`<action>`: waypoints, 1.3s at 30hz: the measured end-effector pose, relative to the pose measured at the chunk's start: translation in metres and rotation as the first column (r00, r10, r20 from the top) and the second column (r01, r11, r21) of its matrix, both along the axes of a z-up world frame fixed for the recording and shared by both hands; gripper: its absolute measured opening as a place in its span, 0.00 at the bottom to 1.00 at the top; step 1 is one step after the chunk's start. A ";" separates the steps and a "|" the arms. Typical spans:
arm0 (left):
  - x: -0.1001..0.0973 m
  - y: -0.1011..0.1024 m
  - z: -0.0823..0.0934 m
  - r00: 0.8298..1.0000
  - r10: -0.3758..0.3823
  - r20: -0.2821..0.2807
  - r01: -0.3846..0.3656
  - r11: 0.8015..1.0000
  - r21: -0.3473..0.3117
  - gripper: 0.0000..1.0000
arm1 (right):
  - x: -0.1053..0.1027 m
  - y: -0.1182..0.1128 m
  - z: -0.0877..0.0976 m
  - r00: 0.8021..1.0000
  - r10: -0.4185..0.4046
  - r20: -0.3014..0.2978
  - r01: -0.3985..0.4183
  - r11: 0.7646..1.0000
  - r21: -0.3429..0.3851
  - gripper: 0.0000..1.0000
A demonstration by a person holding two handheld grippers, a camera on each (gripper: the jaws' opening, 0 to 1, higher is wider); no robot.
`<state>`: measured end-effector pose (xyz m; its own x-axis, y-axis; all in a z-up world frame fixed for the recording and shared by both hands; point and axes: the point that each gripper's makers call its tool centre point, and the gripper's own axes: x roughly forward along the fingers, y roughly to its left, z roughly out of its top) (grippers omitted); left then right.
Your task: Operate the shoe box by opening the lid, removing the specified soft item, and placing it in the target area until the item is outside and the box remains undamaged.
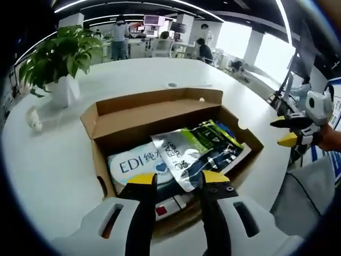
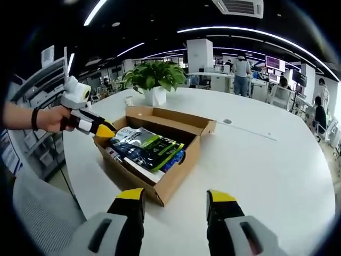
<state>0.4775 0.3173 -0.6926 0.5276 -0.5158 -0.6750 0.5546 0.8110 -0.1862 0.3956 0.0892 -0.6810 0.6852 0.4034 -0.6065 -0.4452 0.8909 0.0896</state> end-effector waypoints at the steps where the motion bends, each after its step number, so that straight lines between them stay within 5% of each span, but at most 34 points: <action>1: -0.001 0.000 -0.002 1.000 0.009 -0.019 -0.009 1.000 0.002 0.30 | -0.001 -0.001 0.000 1.000 -0.003 0.000 0.003 1.000 0.002 0.43; 10: -0.008 -0.006 -0.024 0.994 0.015 -0.107 -0.012 0.999 0.032 0.26 | -0.005 -0.009 -0.004 1.000 -0.011 -0.015 0.011 1.000 -0.002 0.43; 17: -0.009 -0.013 -0.029 0.983 0.043 -0.179 -0.045 0.999 -0.009 0.14 | -0.005 -0.011 -0.006 1.000 -0.009 -0.024 0.009 1.000 -0.006 0.43; 32: -0.007 -0.012 -0.027 0.980 0.064 -0.187 -0.073 0.996 -0.044 0.03 | -0.007 -0.001 -0.009 0.999 0.013 -0.037 -0.013 1.000 -0.006 0.42; 39: -0.006 -0.007 -0.026 0.981 0.067 -0.183 -0.080 0.995 -0.067 0.00 | 0.012 0.015 0.008 0.999 0.049 -0.015 -0.049 0.999 -0.001 0.41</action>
